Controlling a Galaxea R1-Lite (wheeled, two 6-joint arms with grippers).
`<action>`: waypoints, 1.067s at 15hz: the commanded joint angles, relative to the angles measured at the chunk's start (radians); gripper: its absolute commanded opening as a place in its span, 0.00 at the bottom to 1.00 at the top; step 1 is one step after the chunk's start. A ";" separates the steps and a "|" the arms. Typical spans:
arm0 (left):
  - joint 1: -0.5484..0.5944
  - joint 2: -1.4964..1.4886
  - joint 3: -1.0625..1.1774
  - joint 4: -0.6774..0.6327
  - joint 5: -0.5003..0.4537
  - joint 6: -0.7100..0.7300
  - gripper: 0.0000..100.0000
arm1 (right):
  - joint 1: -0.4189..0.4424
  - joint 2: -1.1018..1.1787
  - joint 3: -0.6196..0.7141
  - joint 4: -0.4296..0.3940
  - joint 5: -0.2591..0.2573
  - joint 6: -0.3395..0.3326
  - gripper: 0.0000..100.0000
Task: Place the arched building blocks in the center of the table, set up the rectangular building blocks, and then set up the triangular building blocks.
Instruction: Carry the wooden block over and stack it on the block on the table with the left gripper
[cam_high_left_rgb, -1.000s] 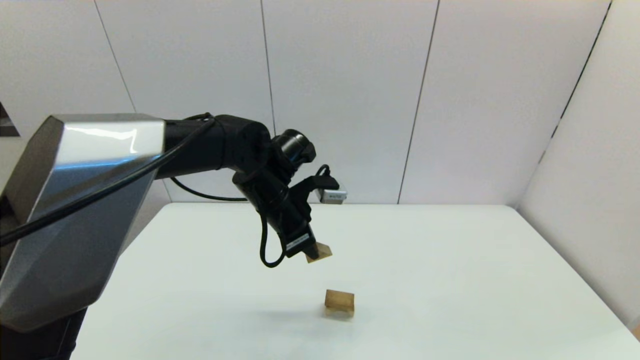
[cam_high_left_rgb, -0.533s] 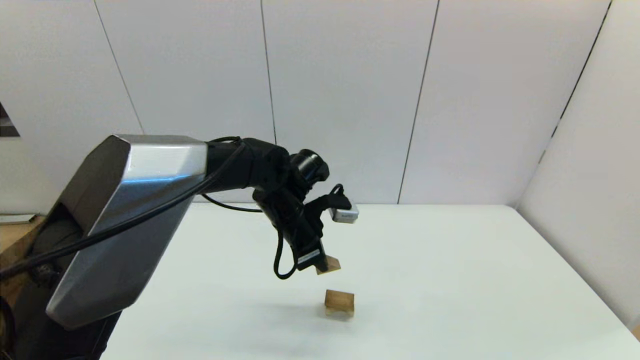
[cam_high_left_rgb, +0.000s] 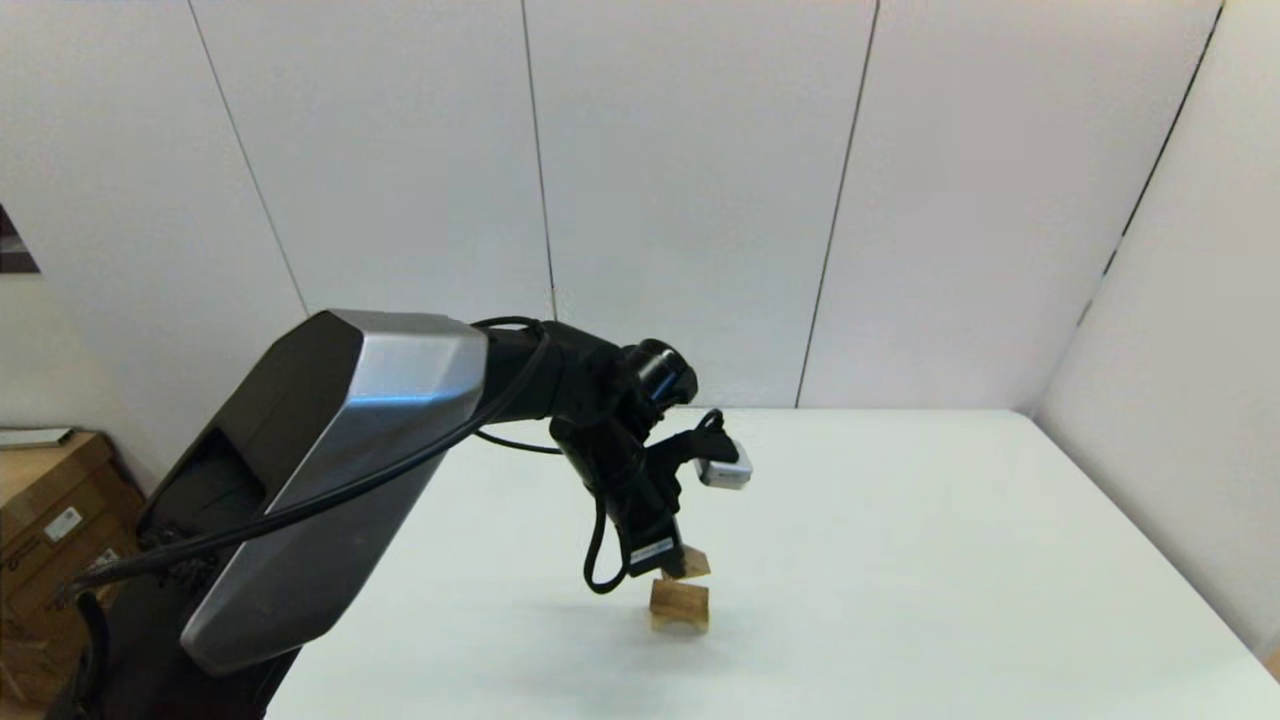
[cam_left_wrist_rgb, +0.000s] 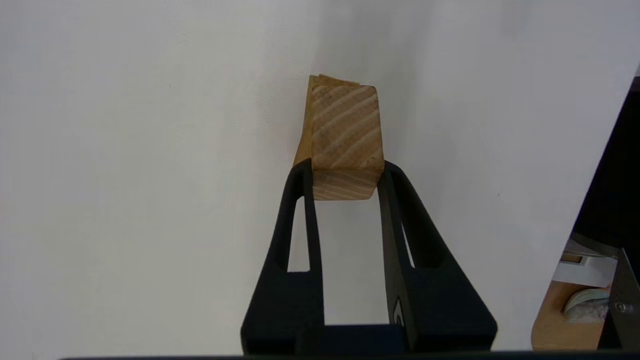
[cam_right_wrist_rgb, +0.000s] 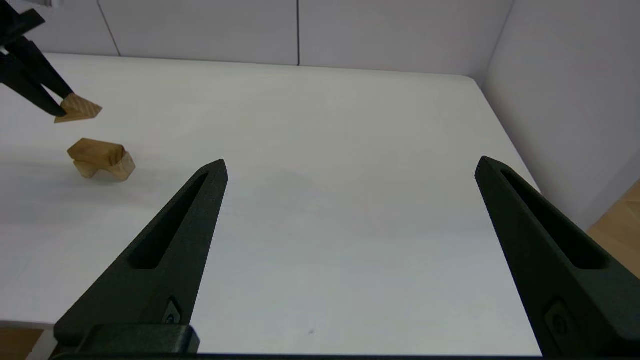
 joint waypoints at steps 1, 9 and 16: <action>-0.010 0.025 0.000 0.004 0.000 0.013 0.00 | 0.000 0.001 -0.001 0.000 0.000 0.000 1.00; -0.015 0.044 0.005 0.007 0.054 0.039 0.00 | 0.000 0.001 0.001 0.001 0.000 0.000 1.00; -0.015 0.074 0.005 -0.002 0.053 0.038 0.00 | 0.000 0.001 0.001 0.001 0.000 0.000 1.00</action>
